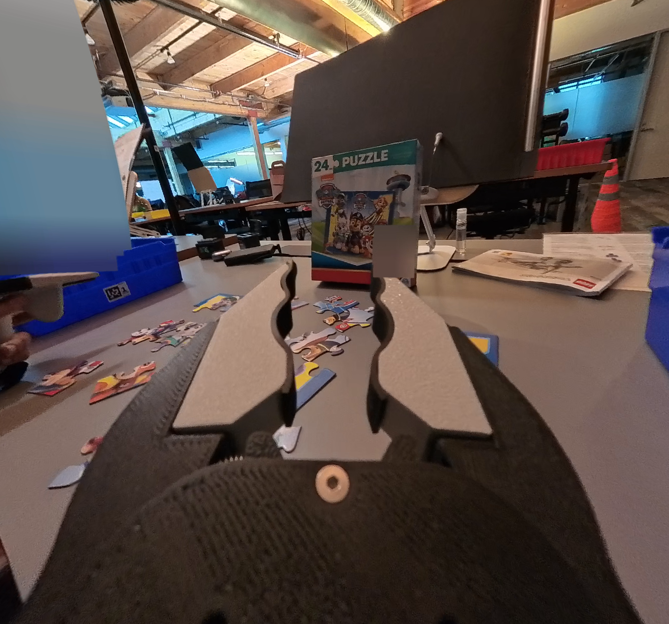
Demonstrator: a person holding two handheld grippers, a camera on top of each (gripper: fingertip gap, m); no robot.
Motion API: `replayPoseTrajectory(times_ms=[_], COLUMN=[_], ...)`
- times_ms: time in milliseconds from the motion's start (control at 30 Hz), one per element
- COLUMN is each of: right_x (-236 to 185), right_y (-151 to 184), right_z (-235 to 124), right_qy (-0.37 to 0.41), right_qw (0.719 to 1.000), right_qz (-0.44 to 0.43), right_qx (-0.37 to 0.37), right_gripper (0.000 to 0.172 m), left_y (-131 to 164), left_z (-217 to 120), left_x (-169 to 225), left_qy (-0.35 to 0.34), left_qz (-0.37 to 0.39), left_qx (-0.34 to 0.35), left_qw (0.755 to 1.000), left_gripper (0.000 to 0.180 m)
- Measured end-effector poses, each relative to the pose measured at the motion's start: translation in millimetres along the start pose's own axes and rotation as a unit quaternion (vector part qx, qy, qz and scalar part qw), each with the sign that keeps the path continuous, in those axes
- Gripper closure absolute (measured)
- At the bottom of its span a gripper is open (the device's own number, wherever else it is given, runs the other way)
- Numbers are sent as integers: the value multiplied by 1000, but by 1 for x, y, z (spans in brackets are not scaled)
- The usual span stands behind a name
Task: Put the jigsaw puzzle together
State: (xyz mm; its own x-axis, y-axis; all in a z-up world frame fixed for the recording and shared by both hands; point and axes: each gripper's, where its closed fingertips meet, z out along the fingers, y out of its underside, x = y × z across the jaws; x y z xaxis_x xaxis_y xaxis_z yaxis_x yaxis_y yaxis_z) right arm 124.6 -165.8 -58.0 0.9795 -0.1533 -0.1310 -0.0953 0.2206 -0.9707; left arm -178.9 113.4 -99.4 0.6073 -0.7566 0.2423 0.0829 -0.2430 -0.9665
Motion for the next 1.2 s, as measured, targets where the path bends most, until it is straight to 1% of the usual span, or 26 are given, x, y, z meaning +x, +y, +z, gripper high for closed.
replayPoseTrajectory(times_ms=[67,100,167,233,300,367,400,433,467,533,567,633,700,733,867,1000,1067,1100,1200], right_x=[-5,-7,-17,-31,-40,-46,-45,-44,-44,-44,-43,-38,-36,-35,-36,-37,-38,-39,-38], right_y=[4,11,35,68,96,118,126,132,135,137,138,145,151,151,151,148,148,147,146], right_z=[3,6,16,22,21,17,15,14,15,19,20,22,24,26,24,16,13,11,8], right_qy=[0,0,-11,-34,-37,-30,-20,-12,-7,-4,0,8,13,15,10,0,-4,-5,-3], right_qw=[1000,999,990,965,937,913,903,897,897,901,900,893,885,884,879,875,873,873,871], right_qz=[-15,-17,-10,-16,-38,-58,-69,-75,-74,-61,-57,-57,-62,-66,-66,-68,-68,-67,-60], right_qx=[-18,-44,-138,-258,-345,-403,-424,-435,-436,-430,-431,-447,-461,-462,-471,-479,-482,-484,-488], right_gripper=[132,133,134,133,138,143,143,143,142,131,126,110,101,100,106,123,136,140,144], left_y=[8,11,12,9,7,10,10,7,-2,-24,-30,-27,-15,-11,-2,1,-1,-2,-2], left_z=[6,10,16,21,25,27,25,24,21,14,10,7,6,4,-5,-7,-8,-8,-10], left_x=[14,26,56,88,119,146,157,160,156,131,118,98,85,80,66,59,54,52,44], left_qy=[10,21,57,93,129,168,182,181,158,88,65,50,53,55,44,36,32,32,28], left_qz=[27,43,71,96,108,106,107,116,129,145,143,124,94,80,55,63,63,60,51], left_qx=[-30,-45,-67,-78,-88,-94,-90,-73,-38,31,45,25,-12,-21,-24,-25,-22,-20,-23], left_qw=[999,998,994,988,982,976,973,974,978,985,987,991,994,995,997,997,997,997,998], left_gripper=[116,114,112,112,113,116,121,130,135,142,142,135,127,126,126,125,125,125,125])
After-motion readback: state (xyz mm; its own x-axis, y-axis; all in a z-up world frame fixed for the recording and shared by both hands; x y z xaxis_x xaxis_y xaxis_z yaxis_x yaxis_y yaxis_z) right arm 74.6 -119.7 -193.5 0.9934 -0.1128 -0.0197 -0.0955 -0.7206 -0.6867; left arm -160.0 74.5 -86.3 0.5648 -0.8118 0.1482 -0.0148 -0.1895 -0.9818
